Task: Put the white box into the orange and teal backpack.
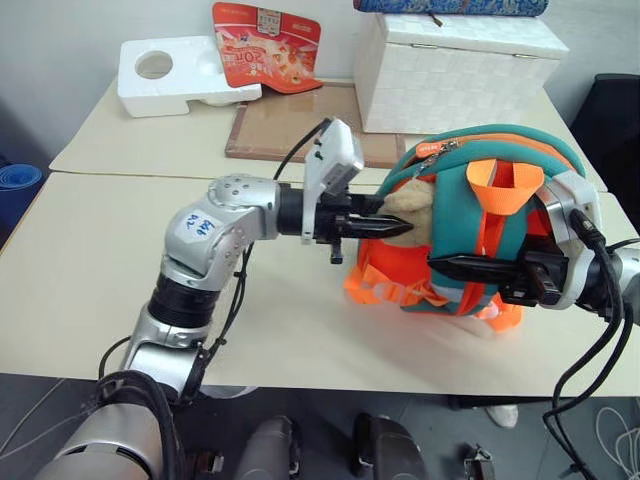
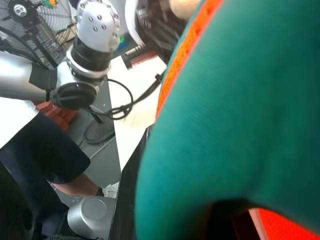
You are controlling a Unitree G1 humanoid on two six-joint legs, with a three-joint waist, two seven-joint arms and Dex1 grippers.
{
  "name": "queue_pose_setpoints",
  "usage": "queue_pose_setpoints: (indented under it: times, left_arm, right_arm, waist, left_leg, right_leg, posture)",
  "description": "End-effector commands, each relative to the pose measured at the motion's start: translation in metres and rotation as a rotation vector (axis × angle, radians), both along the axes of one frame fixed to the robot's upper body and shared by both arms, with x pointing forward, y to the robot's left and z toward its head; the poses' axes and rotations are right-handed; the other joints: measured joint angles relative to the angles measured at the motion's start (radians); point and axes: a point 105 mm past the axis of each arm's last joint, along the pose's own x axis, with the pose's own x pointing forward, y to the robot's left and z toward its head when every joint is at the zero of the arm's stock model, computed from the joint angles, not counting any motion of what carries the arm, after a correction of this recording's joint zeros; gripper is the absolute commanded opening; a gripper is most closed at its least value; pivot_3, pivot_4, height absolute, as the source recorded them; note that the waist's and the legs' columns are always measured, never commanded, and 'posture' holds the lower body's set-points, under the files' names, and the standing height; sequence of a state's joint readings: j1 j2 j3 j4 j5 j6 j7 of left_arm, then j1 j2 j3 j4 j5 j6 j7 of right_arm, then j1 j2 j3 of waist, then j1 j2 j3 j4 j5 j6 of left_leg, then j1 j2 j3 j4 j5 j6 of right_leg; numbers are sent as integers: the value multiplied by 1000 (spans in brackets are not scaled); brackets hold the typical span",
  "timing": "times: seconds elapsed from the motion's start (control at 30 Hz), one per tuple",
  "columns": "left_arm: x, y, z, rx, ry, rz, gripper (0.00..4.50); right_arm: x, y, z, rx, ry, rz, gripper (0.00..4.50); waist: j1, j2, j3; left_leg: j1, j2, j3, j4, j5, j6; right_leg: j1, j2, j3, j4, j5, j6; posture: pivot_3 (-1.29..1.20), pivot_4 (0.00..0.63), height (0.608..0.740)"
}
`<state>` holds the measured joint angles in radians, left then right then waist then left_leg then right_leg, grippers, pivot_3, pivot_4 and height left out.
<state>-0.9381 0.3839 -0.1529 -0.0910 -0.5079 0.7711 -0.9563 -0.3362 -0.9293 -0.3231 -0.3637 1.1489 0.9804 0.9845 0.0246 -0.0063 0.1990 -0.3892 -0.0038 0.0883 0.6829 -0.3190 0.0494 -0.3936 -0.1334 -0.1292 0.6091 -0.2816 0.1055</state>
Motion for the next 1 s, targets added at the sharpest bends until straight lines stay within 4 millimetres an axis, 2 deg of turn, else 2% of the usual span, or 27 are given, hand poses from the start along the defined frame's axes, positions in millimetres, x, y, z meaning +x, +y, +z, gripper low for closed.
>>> queue_pose_setpoints:
  times: [0.03, 0.1, 0.17, 0.3, 0.4, 0.47, 0.57, 0.63, 0.7, 0.8, 0.83, 0.97, 1.0]
  left_arm:
    - [3, 36, 36, -41, -117, 32, 806]
    - [7, 57, 40, -14, -135, 68, 806]
    - [12, 75, 31, 60, -168, 96, 806]
    - [46, 110, -28, 440, -377, 239, 806]
    - [67, 124, -68, 619, -474, 276, 806]
    - [73, 115, -87, 614, -468, 258, 806]
    - [68, 83, -106, 535, -427, 199, 806]
    - [59, 67, -114, 500, -408, 140, 806]
    - [53, 48, -111, 397, -340, 141, 806]
    - [50, 36, -100, 279, -237, 170, 801]
    - [49, 39, -95, 260, -213, 185, 1467]
    - [47, 63, -81, 225, -126, 221, 2691]
    - [44, 80, -74, 208, -84, 236, 2996]
  right_arm:
    - [-4, -5, 9, 1, -68, -30, 0]
    - [-5, -9, 7, -2, -68, -52, 0]
    - [-6, -13, 5, -6, -67, -74, 0]
    - [-7, -19, -3, -33, -76, -106, 0]
    - [-5, -23, -6, -32, -72, -129, 0]
    - [-3, -25, -5, -27, -72, -142, 0]
    - [0, -26, -2, -25, -77, -149, 0]
    - [4, -26, -1, -30, -88, -164, 0]
    - [12, -26, 0, -36, -105, -197, 0]
    - [22, -26, 3, -27, -104, -236, 935]
    - [22, -27, 3, -24, -94, -237, 1289]
    - [20, -35, 4, -64, -88, -233, 2656]
    - [18, -46, 4, -106, -88, -247, 2977]
  waist:
    - [-2, 0, 0]
    - [-2, 0, 0]
    - [-2, 1, 0]
    - [1, 1, 0]
    - [5, 1, 0]
    - [6, 1, 0]
    - [5, 1, 0]
    - [3, 0, 0]
    - [-1, 1, 0]
    - [0, 1, 0]
    - [0, 0, 0]
    - [0, 1, 0]
    - [0, 1, 0]
  left_leg:
    - [0, 0, 0, 0, 0, 0]
    - [0, 0, 0, 0, 0, 0]
    - [0, 0, 1, 0, 0, 0]
    - [1, 0, 3, -1, 0, 0]
    - [2, 0, 4, -1, -1, 0]
    - [1, 0, 3, -1, -1, 2]
    - [0, 0, 3, 0, -3, 4]
    - [-1, -1, 3, 0, -3, 5]
    - [-1, -1, 3, 0, -3, 5]
    - [-1, -1, 4, 1, -3, 5]
    - [0, -1, 4, 1, -3, 5]
    - [-1, -1, 2, 1, -2, 4]
    - [-1, -1, 2, 1, -2, 4]
  right_leg:
    - [0, 0, 0, 0, 0, 0]
    - [-1, 0, 0, 1, 0, 0]
    - [-1, 0, 0, 0, 0, 0]
    - [-1, 1, -1, 0, 0, 0]
    - [-1, 0, -1, 0, 0, 0]
    - [-1, -1, 1, 0, 0, -1]
    - [-1, -8, 0, -2, 1, 0]
    - [-1, -9, 0, -3, 1, 0]
    - [-1, -8, -2, -3, 1, 0]
    - [-1, -8, -3, -1, 1, 0]
    - [-1, -8, -3, 0, 1, 1]
    - [-1, -8, -2, -1, 1, 0]
    - [-1, -8, -2, -1, 1, 0]
  posture:
    - [0, 150, 740]
    - [0, 150, 740]
    - [0, 150, 740]
    - [0, 150, 740]
    - [0, 150, 740]
    - [0, 150, 740]
    - [0, 150, 740]
    - [0, 150, 740]
    - [0, 150, 740]
    - [0, 150, 740]
    - [0, 150, 740]
    - [0, 150, 740]
    - [0, 150, 740]
